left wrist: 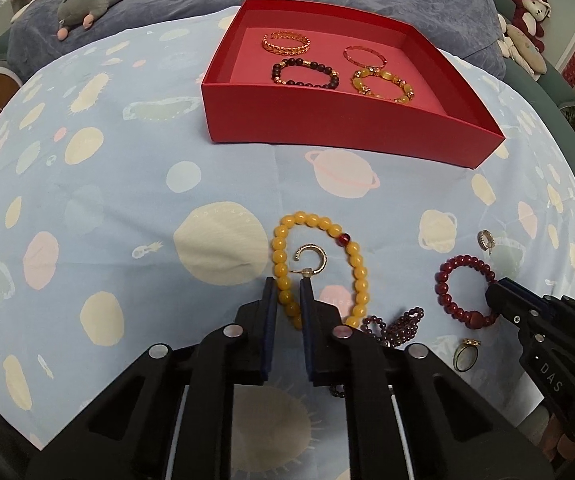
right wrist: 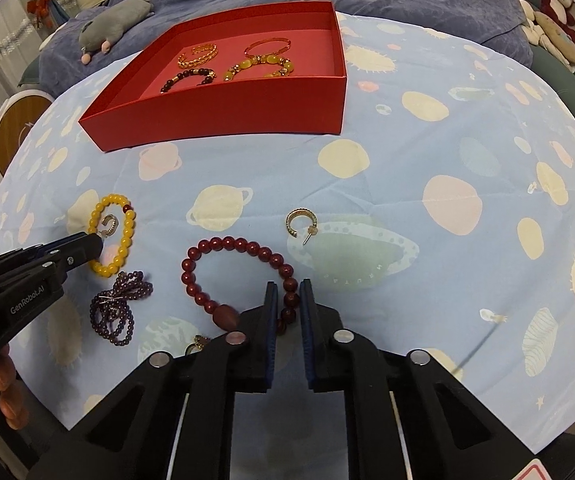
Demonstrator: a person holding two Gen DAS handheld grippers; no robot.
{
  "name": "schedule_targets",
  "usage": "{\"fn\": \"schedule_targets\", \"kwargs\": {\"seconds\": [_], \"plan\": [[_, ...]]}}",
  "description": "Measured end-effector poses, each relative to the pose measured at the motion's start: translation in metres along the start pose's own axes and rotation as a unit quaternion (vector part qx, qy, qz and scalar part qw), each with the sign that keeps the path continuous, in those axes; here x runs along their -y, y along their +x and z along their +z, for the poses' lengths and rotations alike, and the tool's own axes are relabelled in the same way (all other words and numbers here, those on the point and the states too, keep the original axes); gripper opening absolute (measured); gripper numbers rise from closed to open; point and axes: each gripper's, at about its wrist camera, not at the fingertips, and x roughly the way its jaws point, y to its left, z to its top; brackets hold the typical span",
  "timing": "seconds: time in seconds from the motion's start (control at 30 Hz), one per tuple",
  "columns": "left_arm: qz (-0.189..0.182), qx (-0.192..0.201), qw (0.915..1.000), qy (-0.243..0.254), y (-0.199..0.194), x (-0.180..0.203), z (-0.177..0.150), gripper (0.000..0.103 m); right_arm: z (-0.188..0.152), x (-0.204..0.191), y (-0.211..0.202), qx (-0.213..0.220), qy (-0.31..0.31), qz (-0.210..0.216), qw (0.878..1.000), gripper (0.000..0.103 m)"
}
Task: Organize jewelry
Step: 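Grasp the amber bead bracelet with the left tool while the right tool grasps the red bead bracelet, then lower the amber bracelet into the box with the left tool while the right tool lowers the red bracelet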
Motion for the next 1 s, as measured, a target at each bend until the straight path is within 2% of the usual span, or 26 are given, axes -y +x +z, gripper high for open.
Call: {"fn": "schedule_targets", "kwargs": {"seconds": [0.17, 0.4, 0.77, 1.0], "plan": [[-0.005, 0.002, 1.0, -0.002, -0.007, -0.003, -0.002, 0.007, -0.004, 0.0, -0.006, -0.001, 0.001, 0.008, 1.0, 0.008], [-0.021, 0.018, 0.9996, -0.009, -0.031, -0.007, 0.0, 0.007, -0.005, 0.002, -0.032, 0.022, 0.013, 0.021, 0.999, 0.008], [-0.045, 0.041, 0.9981, -0.01, -0.073, -0.006, 0.014, 0.007, 0.014, 0.0, -0.078, 0.061, 0.008, 0.033, 0.998, 0.008], [-0.069, 0.057, 0.996, -0.003, -0.097, 0.0, 0.035, 0.007, 0.035, -0.002, -0.096, 0.079, -0.002, 0.044, 0.996, 0.008]]}}
